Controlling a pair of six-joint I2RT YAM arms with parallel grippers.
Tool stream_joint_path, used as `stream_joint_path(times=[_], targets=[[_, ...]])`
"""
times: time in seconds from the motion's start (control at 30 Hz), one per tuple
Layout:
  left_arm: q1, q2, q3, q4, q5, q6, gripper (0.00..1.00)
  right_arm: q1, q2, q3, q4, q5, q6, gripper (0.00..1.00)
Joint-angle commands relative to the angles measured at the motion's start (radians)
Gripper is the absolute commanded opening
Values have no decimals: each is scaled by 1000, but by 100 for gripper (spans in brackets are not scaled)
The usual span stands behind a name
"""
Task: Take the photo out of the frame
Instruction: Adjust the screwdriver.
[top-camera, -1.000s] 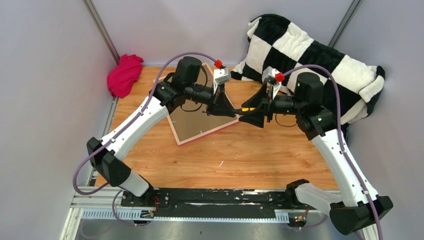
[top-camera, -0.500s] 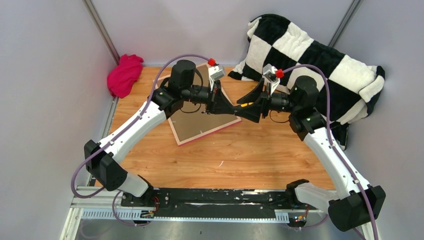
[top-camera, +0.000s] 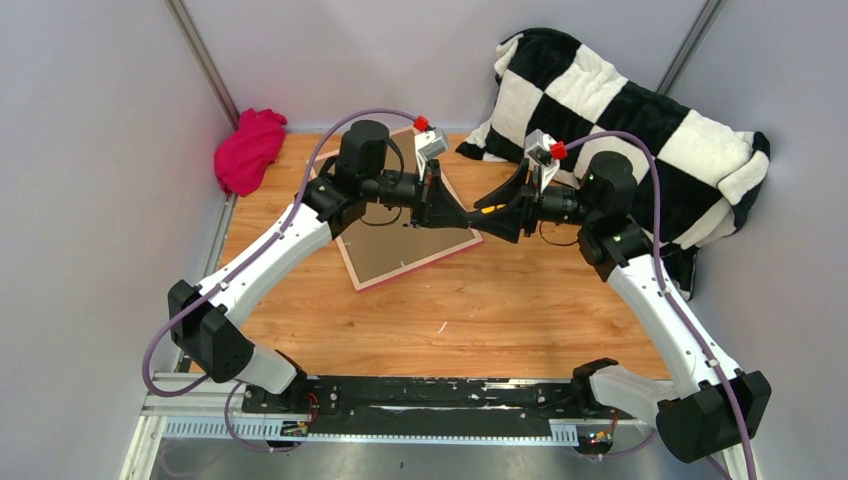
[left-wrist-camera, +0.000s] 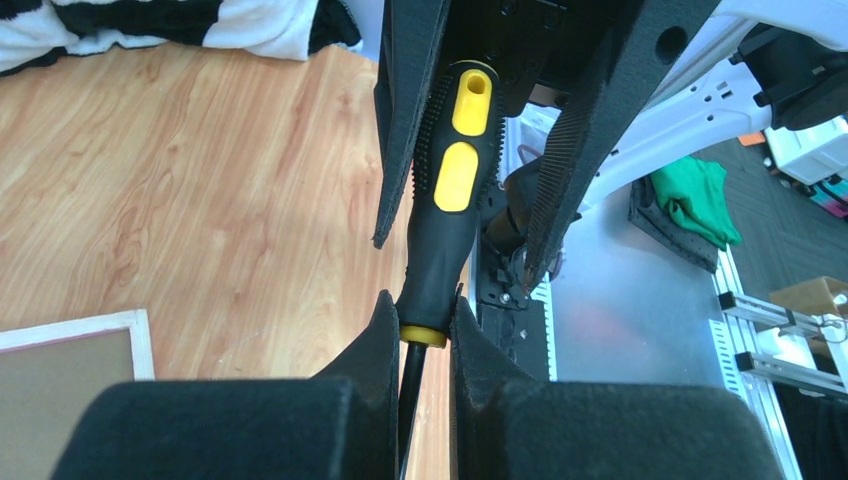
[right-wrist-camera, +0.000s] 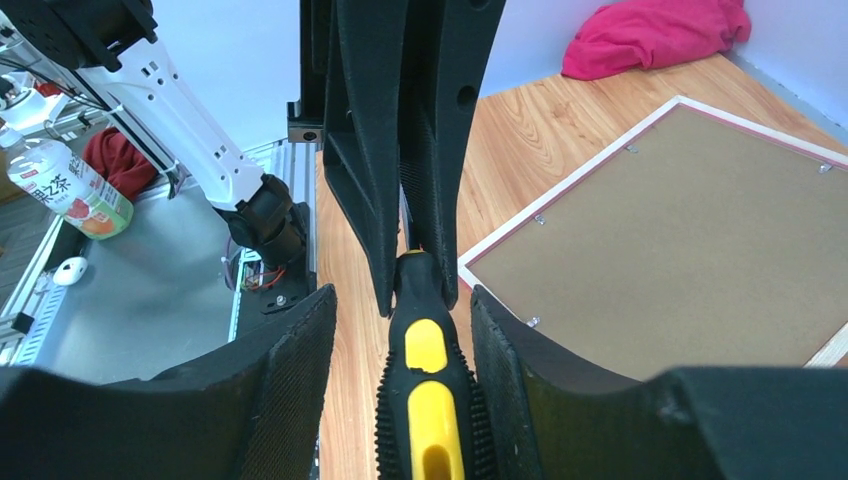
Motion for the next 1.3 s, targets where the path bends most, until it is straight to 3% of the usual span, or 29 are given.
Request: stream_joint_path(times=[0.0,0.2,0.5,0.83,0.93,1.0,1.03,1.17,1.27], targets=[[19,-16,-2,80,-26,-17,0,-6,-6,-16,-9,-73,6,52],[21,-14,-11,88,-28,-21,0,-6,-2,-29,-8,-64,13,64],[30,-26,-26,109,-25,-34,0,-7,10,-32,19,-87,56,61],[30,-13,-24,132,-22,-61,0,10,51,-61,97,-89,111,25],[30,-15,-28,128,-30,-53,0,11,53,-52,85,-84,107,1],[35,-17,-30,116,-44,-43,0,10,42,-43,52,-65,82,0],[42,-19,-30,112,-50,-41,4,9,30,-41,37,-51,69,0],[122,-25,-23,110,-56,-64,48,0,-18,-32,-57,107,-18,0],[234,-38,-24,101,-96,-62,68,1,-19,-4,-159,271,-100,0]])
